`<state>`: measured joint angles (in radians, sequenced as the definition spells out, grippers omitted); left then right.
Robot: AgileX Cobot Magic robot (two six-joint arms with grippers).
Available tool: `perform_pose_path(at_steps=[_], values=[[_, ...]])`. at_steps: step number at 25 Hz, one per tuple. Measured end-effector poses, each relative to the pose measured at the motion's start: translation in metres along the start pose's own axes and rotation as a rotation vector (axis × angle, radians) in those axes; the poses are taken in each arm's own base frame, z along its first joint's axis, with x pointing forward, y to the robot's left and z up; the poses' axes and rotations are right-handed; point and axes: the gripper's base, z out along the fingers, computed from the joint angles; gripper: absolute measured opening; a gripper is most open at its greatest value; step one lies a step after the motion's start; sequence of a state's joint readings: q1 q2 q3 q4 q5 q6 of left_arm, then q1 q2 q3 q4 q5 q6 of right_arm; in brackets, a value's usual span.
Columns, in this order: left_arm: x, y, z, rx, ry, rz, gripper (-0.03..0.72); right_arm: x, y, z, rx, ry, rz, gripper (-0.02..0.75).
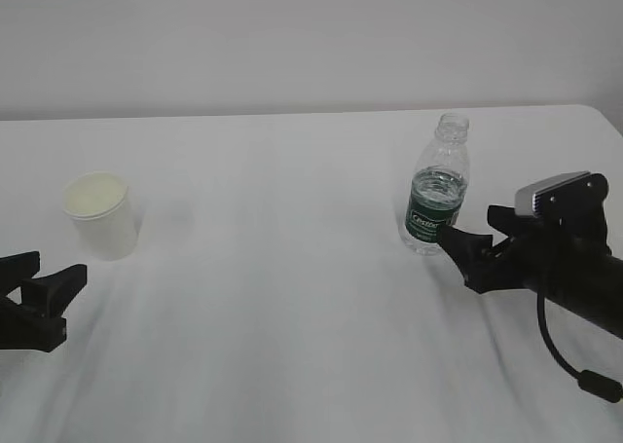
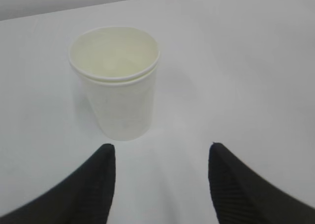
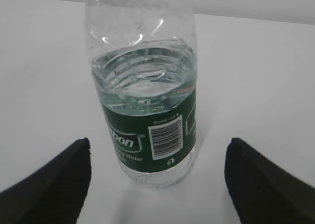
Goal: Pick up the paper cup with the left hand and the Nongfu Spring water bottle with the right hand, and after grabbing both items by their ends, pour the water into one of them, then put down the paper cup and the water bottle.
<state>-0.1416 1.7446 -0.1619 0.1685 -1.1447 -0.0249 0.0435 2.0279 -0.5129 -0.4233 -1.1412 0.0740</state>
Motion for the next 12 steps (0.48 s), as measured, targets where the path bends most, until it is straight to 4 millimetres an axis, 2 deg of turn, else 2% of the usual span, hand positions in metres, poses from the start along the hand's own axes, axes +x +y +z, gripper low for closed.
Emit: perform_pose_path(at_steps=[12], values=[[0.0,0.0,0.0,0.001,0.0,0.001,0.431,0.008,-0.01,0.032,-0.018,-0.017,0.0,0.647]])
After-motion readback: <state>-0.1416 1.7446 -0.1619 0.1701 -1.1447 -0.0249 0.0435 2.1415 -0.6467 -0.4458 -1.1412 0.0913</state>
